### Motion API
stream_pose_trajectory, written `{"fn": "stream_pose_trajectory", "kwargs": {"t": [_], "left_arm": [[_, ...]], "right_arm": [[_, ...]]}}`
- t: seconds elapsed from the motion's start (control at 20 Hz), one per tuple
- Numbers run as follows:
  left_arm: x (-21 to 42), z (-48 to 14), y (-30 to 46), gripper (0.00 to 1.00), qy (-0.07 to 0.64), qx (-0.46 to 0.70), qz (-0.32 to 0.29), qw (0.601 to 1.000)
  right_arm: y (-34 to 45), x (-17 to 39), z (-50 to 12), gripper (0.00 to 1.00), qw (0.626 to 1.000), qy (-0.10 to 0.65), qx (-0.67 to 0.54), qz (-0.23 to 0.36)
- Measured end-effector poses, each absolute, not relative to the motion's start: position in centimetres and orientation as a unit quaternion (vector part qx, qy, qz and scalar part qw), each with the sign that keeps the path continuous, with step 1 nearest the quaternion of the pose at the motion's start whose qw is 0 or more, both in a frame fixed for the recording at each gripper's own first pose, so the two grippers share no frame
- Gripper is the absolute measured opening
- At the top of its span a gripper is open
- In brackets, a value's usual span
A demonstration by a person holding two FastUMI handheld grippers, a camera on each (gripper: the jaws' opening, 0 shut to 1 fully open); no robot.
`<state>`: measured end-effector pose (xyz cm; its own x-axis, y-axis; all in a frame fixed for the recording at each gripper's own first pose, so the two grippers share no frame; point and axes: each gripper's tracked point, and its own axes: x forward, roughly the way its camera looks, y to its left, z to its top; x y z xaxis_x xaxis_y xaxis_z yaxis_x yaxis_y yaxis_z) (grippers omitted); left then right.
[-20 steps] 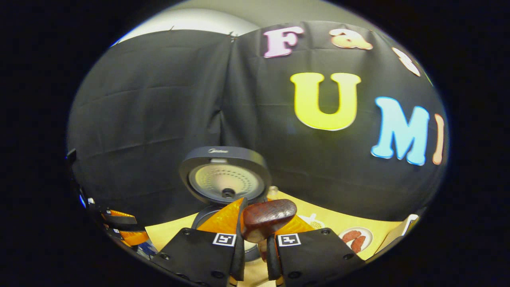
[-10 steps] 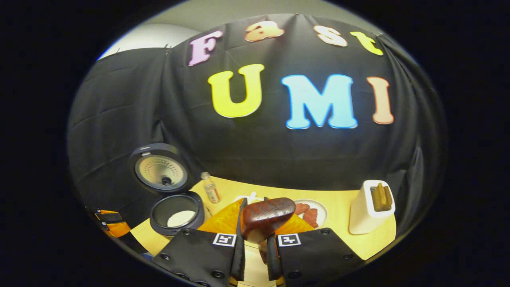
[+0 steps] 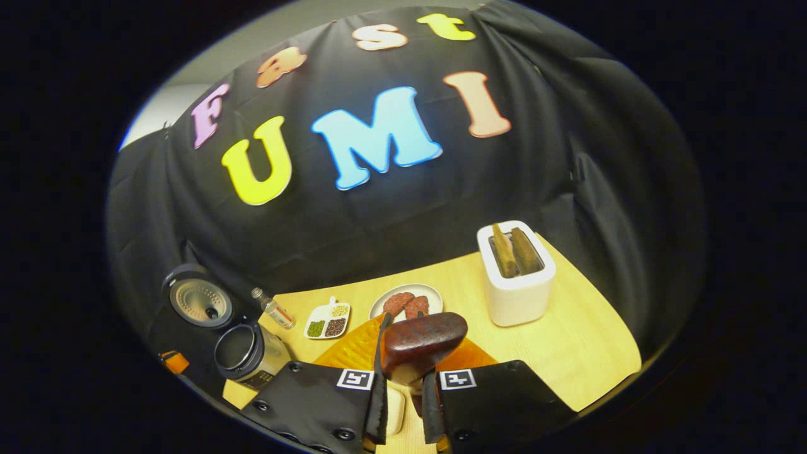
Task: Close the left gripper, press the button to open the rice cooker; take a wooden spoon from the chopstick holder with the right hand, scoop a spoonful of rice and pour it into the rice cooker, then put the wooden spoon back into the chopstick holder.
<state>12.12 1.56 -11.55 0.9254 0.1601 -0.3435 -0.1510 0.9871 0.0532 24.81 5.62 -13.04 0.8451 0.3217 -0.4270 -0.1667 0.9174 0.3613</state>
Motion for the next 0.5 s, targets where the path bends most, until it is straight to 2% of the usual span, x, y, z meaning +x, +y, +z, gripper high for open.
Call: {"fn": "stream_pose_trajectory", "kwargs": {"t": [0.2, 0.35, 0.4, 0.5], "left_arm": [[12.2, -11.5, 0.0, 0.89, 0.185, 0.029, 0.082, 0.979], [12.2, -11.5, -1.3, 0.89, 0.191, 0.039, 0.08, 0.978], [12.2, -11.7, -1.7, 0.89, 0.193, 0.038, 0.079, 0.977], [12.1, -11.8, -2.0, 0.92, 0.195, 0.03, 0.09, 0.976]], "right_arm": [[0.8, 25.3, -15.3, 0.24, 0.94, 0.261, 0.205, 0.081], [-1.3, 25.0, -16.3, 0.24, 0.931, 0.277, 0.227, 0.066], [-1.6, 24.9, -17.3, 0.2, 0.928, 0.282, 0.234, 0.065], [-1.7, 25.1, -19.4, 0.24, 0.921, 0.297, 0.246, 0.061]]}}
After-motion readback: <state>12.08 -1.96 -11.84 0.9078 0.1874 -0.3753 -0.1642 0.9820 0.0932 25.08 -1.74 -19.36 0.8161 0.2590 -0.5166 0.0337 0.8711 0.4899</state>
